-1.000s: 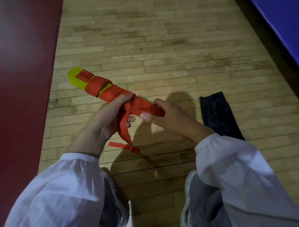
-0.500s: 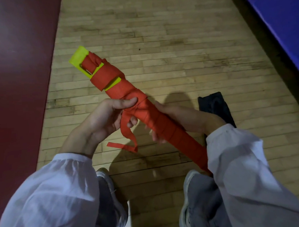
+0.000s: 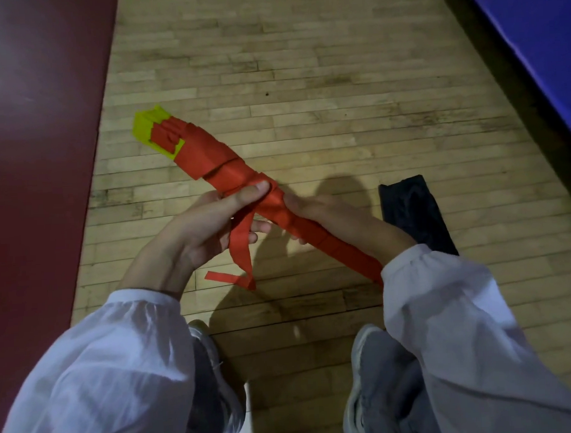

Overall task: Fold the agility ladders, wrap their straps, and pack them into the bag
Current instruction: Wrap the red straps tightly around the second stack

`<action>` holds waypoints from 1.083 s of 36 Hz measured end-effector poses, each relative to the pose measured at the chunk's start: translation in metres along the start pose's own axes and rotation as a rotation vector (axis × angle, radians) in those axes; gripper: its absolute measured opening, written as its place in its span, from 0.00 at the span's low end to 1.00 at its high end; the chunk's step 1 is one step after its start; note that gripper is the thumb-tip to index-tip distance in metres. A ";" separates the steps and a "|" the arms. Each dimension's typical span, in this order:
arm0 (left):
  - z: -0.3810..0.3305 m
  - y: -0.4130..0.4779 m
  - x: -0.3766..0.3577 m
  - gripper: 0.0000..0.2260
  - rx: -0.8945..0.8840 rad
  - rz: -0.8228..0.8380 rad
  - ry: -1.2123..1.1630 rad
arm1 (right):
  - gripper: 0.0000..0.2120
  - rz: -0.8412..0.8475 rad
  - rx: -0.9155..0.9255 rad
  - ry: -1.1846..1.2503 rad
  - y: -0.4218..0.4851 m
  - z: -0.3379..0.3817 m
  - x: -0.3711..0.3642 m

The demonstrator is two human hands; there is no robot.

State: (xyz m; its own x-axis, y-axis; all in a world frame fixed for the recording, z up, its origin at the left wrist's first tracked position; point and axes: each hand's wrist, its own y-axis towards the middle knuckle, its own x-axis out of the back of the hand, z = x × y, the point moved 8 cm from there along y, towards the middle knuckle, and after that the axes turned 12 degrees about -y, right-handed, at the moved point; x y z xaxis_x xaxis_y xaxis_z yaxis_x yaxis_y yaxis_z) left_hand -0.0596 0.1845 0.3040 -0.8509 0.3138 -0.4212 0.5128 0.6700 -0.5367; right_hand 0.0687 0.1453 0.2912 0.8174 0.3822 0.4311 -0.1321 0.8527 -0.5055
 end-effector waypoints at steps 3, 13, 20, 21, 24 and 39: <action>0.003 0.001 0.001 0.21 0.025 -0.035 -0.032 | 0.26 -0.068 0.020 -0.083 0.002 -0.001 0.003; 0.012 0.002 0.005 0.06 0.079 -0.063 -0.091 | 0.20 -0.330 0.092 -0.289 0.000 0.004 0.014; 0.011 0.003 0.004 0.12 0.034 -0.091 -0.067 | 0.23 -0.426 0.115 -0.377 -0.007 0.015 0.017; 0.010 0.004 0.005 0.12 0.024 -0.106 -0.066 | 0.23 -0.426 0.115 -0.383 -0.007 0.016 0.016; 0.009 0.004 0.010 0.10 -0.008 -0.169 -0.056 | 0.24 -0.412 0.117 -0.387 -0.005 0.014 0.013; -0.001 -0.004 0.000 0.07 0.019 -0.030 0.029 | 0.28 -0.027 -0.067 -0.039 0.005 -0.013 0.009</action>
State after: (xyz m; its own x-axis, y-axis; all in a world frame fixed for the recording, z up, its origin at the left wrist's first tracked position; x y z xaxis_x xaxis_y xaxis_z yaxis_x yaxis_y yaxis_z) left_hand -0.0617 0.1824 0.3067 -0.8689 0.3131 -0.3835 0.4886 0.6669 -0.5626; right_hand 0.0833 0.1485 0.2827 0.7974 0.3739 0.4737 -0.0714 0.8379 -0.5412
